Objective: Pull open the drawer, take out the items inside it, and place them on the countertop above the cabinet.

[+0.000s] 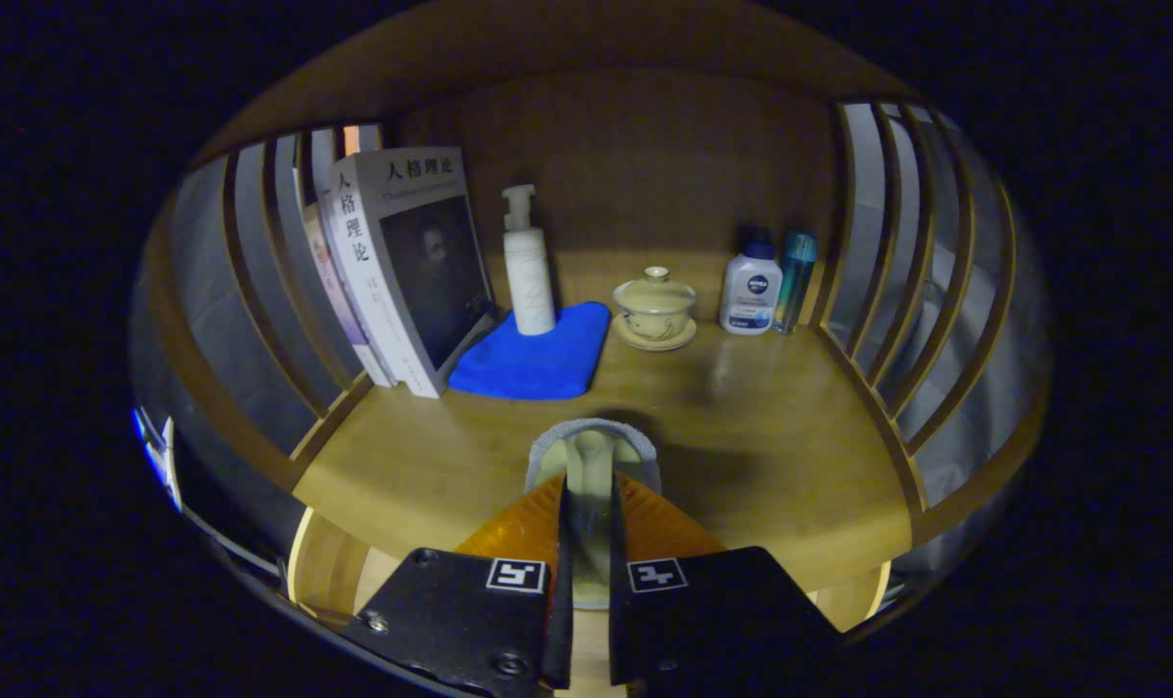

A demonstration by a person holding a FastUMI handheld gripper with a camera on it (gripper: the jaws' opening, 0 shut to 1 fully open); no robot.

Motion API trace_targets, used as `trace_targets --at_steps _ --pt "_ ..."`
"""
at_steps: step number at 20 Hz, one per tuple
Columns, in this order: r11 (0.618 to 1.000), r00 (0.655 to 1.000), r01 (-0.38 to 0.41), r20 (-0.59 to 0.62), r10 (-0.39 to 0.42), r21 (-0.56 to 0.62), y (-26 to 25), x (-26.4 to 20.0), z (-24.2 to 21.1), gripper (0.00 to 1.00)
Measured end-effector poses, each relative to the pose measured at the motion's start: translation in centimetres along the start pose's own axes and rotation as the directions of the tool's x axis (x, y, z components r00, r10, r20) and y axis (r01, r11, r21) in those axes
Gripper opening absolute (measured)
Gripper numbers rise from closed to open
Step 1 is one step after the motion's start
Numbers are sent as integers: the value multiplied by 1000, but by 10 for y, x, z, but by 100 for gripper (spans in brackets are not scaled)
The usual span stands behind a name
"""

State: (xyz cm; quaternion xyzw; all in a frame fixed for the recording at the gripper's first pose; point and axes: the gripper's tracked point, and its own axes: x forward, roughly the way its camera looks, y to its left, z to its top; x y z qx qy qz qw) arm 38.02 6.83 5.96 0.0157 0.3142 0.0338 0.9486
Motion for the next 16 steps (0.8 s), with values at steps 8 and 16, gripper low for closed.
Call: trace_targets --at_steps 8,16 --pt "994 996 53 80 -45 -95 -1 9 -7 66" --pt "953 891 138 453 0 -271 39 -81 1 85"
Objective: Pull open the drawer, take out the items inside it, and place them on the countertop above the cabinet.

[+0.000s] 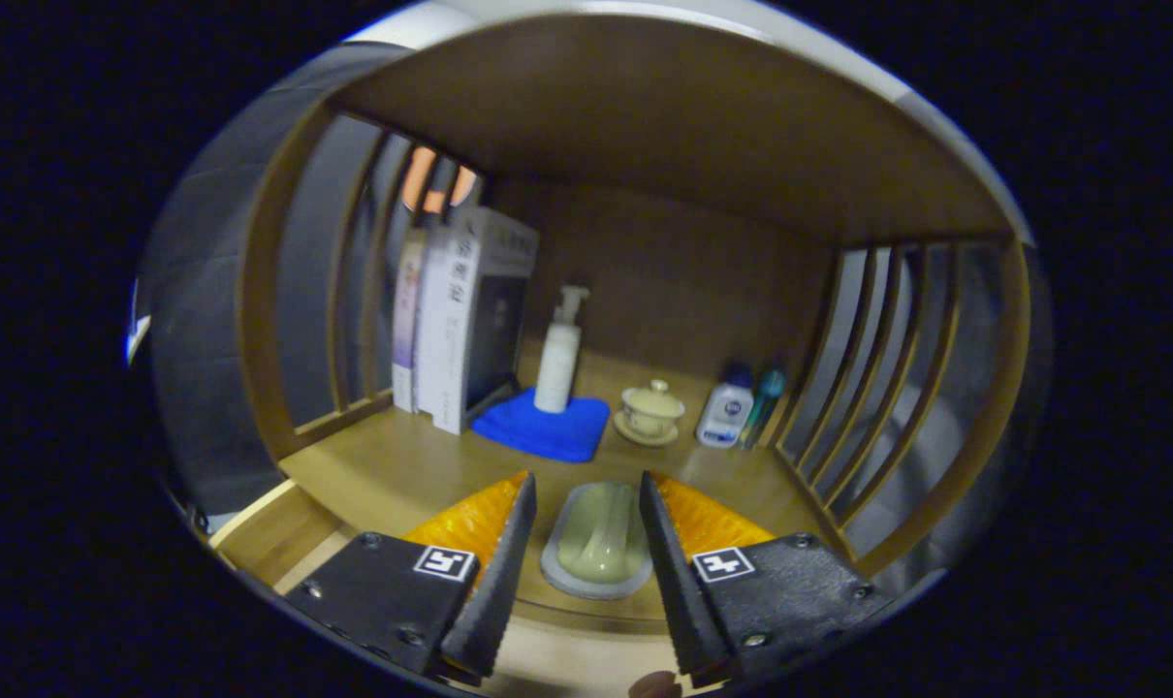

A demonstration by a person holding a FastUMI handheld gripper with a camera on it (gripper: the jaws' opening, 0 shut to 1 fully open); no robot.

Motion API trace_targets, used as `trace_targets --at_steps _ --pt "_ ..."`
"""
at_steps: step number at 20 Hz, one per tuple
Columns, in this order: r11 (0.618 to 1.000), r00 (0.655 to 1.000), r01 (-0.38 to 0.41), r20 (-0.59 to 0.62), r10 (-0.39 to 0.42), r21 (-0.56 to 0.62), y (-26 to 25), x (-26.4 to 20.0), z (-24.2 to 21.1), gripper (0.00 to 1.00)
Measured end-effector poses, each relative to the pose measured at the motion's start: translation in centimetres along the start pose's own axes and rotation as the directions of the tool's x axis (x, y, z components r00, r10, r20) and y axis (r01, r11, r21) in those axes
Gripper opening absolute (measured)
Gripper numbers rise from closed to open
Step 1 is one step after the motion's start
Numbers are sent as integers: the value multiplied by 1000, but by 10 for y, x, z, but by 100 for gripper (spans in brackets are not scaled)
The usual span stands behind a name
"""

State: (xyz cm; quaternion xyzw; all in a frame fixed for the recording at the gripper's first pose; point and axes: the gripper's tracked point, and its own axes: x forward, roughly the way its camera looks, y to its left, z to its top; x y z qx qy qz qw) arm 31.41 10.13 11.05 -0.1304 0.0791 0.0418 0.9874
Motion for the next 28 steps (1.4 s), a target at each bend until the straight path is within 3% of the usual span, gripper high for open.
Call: trace_targets --at_steps 3,10,13,21,28 --pt "1000 989 8 148 -6 -11 12 -58 12 100" --pt "999 970 -5 243 -7 51 28 -162 -26 100" --pt "994 969 39 239 -62 98 24 -193 -57 100" --pt "972 983 54 159 -93 230 32 -209 -139 100" --pt "966 991 65 96 -92 251 40 -204 -183 100"
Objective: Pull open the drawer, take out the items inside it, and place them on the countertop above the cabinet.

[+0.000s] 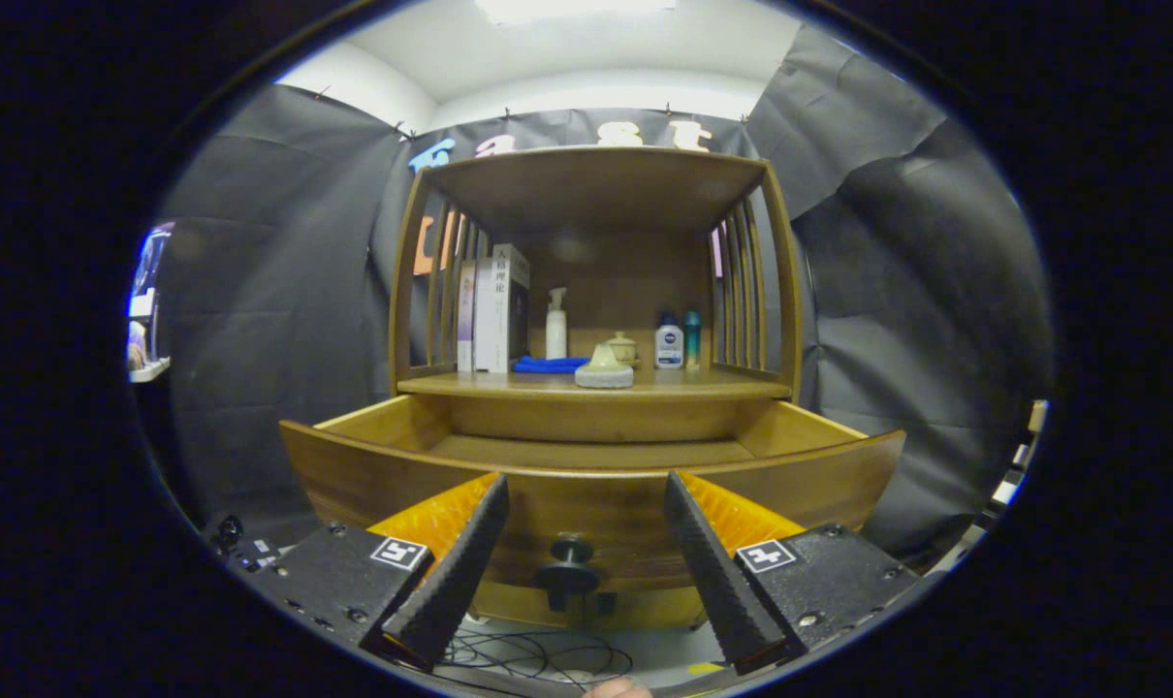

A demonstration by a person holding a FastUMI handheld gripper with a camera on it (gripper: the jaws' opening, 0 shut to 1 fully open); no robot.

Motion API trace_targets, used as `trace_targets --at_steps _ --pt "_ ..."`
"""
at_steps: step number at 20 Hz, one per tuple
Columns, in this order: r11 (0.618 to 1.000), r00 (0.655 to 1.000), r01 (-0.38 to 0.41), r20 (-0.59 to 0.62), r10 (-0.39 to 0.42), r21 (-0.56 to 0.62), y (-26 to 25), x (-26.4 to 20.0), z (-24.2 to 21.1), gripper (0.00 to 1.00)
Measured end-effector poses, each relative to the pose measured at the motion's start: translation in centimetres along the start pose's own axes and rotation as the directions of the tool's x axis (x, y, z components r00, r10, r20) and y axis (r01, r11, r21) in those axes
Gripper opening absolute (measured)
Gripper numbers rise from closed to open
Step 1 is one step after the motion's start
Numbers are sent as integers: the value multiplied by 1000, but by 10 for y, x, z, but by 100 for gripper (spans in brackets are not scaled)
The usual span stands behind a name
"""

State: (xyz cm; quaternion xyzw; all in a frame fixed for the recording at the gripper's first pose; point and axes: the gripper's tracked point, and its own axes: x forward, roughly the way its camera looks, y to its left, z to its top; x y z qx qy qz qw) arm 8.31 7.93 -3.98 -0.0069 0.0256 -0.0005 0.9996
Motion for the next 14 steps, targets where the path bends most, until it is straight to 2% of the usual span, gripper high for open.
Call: trace_targets --at_steps 14 --pt "997 998 59 -24 -60 -39 7 24 -24 99"
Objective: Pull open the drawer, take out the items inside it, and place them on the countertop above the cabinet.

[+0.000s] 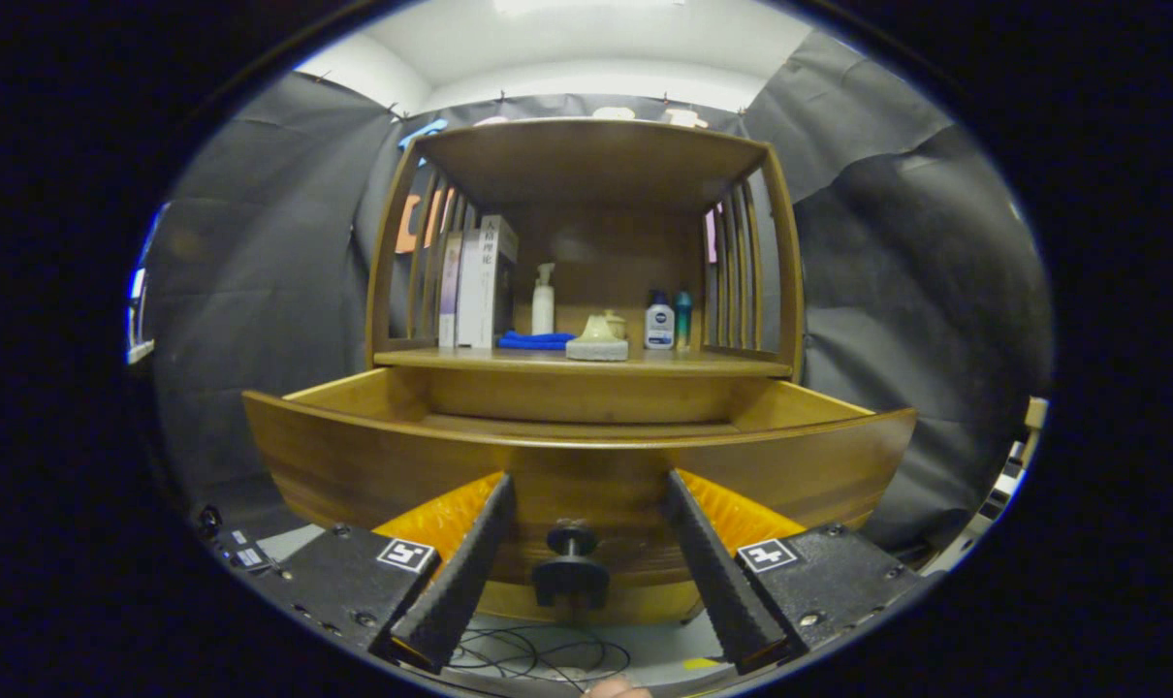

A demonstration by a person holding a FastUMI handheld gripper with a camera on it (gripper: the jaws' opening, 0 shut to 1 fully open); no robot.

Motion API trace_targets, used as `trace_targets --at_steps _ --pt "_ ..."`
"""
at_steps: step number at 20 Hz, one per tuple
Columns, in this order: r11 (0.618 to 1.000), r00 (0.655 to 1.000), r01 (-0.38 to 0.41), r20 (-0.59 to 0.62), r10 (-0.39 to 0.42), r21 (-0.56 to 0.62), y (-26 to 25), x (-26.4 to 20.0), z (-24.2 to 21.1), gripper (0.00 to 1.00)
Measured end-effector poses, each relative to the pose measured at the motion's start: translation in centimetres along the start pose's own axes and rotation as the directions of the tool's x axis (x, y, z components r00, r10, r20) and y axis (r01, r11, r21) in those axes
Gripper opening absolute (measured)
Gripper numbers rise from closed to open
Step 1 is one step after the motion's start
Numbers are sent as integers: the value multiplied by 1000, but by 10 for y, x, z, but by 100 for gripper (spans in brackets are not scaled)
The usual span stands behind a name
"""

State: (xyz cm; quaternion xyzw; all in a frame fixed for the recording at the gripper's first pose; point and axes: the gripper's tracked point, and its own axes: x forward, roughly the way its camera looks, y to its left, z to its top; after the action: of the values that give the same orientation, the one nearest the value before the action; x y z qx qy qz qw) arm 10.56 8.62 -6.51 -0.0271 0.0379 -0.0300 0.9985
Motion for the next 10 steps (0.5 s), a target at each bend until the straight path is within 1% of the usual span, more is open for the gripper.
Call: trace_targets --at_steps 10 --pt "1000 1000 -1 8 1 5 0 -1 1 98"
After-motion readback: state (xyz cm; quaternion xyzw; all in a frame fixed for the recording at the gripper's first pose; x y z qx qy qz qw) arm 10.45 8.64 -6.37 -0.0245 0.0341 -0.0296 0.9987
